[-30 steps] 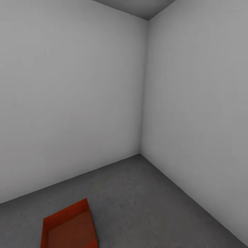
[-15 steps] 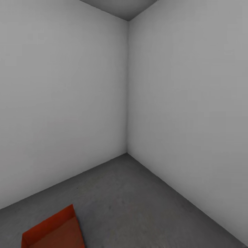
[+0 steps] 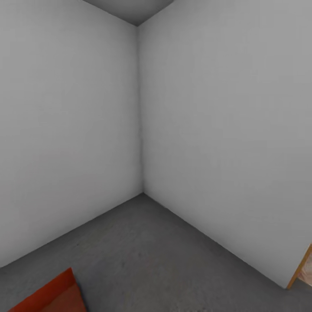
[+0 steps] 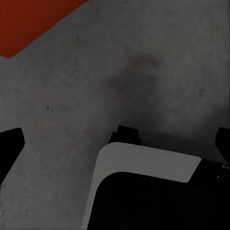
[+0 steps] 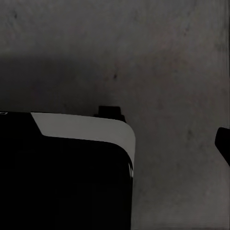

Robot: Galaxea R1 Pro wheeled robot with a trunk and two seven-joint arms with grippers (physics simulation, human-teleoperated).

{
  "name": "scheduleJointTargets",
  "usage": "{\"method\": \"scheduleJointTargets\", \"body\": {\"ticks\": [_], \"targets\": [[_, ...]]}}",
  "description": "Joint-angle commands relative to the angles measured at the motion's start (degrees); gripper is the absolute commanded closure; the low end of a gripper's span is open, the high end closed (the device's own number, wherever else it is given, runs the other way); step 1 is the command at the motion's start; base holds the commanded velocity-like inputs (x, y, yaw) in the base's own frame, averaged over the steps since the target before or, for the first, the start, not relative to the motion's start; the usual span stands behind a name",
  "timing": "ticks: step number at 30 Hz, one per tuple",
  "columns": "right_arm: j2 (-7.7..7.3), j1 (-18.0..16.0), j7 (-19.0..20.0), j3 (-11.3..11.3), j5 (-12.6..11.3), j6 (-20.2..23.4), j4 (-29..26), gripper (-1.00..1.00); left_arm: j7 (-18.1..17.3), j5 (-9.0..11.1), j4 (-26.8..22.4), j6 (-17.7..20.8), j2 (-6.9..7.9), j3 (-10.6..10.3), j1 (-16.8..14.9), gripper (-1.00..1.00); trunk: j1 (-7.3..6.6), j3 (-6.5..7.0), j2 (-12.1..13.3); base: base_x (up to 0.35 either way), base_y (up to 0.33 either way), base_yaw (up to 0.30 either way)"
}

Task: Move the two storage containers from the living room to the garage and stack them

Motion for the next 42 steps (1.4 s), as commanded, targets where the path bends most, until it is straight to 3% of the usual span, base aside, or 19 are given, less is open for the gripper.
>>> {"method": "scheduleJointTargets", "body": {"ticks": [1, 42], "targets": [[0.07, -0.08, -0.02, 0.48, -0.5, -0.32, 0.19, -1.0, 0.09, 0.4, 0.02, -0.18, 0.0, -0.18, -0.02, -1.0, 0.0, -0.06, -0.04, 0.0, 0.0, -0.291], [0.2, -0.08, -0.02, 0.48, -0.5, -0.33, 0.19, -1.0, 0.07, 0.4, 0.02, -0.18, 0.0, -0.2, -0.03, -1.0, 0.0, -0.06, -0.04, 0.0, 0.0, -0.29]]}}
